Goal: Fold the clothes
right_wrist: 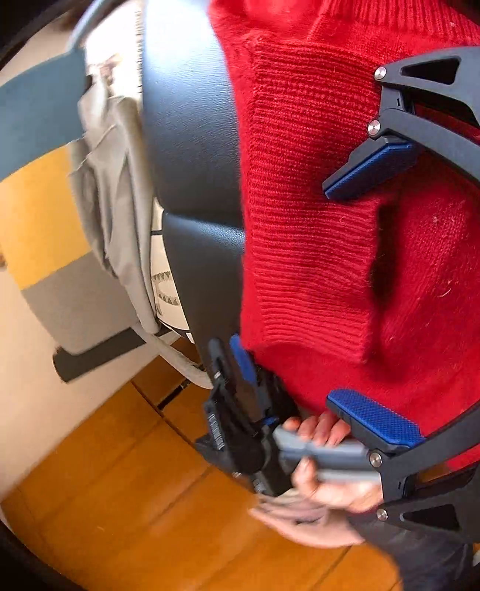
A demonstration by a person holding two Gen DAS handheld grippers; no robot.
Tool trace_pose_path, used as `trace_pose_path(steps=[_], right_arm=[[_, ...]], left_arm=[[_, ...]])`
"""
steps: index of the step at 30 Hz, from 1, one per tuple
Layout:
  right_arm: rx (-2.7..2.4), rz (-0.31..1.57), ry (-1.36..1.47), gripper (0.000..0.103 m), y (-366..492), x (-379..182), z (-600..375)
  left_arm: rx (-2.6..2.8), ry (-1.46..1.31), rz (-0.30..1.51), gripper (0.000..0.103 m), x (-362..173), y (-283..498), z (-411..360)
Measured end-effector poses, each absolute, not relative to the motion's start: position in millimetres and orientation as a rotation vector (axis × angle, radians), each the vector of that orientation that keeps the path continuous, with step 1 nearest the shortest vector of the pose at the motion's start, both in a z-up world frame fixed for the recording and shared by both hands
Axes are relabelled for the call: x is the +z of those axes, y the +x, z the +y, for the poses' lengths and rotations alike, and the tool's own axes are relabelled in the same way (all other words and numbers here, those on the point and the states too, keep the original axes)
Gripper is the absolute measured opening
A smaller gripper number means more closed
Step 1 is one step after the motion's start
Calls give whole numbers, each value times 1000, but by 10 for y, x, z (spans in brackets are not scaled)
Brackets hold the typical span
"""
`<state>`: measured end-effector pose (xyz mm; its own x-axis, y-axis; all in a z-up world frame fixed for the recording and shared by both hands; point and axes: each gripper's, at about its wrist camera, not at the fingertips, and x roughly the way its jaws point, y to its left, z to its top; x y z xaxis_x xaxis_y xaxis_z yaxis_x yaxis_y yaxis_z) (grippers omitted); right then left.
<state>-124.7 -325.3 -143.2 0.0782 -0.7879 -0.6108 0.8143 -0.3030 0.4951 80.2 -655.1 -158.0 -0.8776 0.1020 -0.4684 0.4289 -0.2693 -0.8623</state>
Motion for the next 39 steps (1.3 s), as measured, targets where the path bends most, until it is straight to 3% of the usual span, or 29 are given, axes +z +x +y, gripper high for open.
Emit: trace_pose_path(steps=[2, 8, 19, 21, 23, 29, 31, 32, 36, 39], right_arm=[[-1594, 50, 987, 103, -1211, -1446, -3245], [-1590, -76, 965, 103, -1275, -1468, -3094], [-1589, -64, 957, 103, -1230, -1480, -3209], [-1589, -58, 956, 103, -1223, -1481, -3211], [-1592, -44, 956, 103, -1208, -1481, -3217], [-1612, -1, 954, 103, -1168, -1485, -3257], [-1618, 8, 952, 103, -1163, -1484, -3267], [-1621, 12, 951, 103, -1162, -1485, -3271], [-1617, -21, 949, 103, -1182, -1485, -3237], [-1610, -26, 987, 103, -1199, -1398, -3167]], left_arm=[[-2284, 588, 1770, 34, -1495, 928, -6514], [-2316, 667, 1774, 37, -1426, 890, -6381], [-2290, 881, 1735, 37, -1469, 521, -6294], [-2266, 898, 1664, 17, -1486, 467, -6320], [-2244, 853, 1637, 6, -1515, 560, -6327], [-2170, 686, 1726, 2, -1747, 905, -6455], [-2223, 705, 1652, 9, -1638, 913, -6422], [-2250, 708, 1634, 20, -1584, 923, -6395], [-2371, 742, 1549, 26, -1329, 852, -6151], [-2453, 808, 1485, 40, -1204, 783, -5913]])
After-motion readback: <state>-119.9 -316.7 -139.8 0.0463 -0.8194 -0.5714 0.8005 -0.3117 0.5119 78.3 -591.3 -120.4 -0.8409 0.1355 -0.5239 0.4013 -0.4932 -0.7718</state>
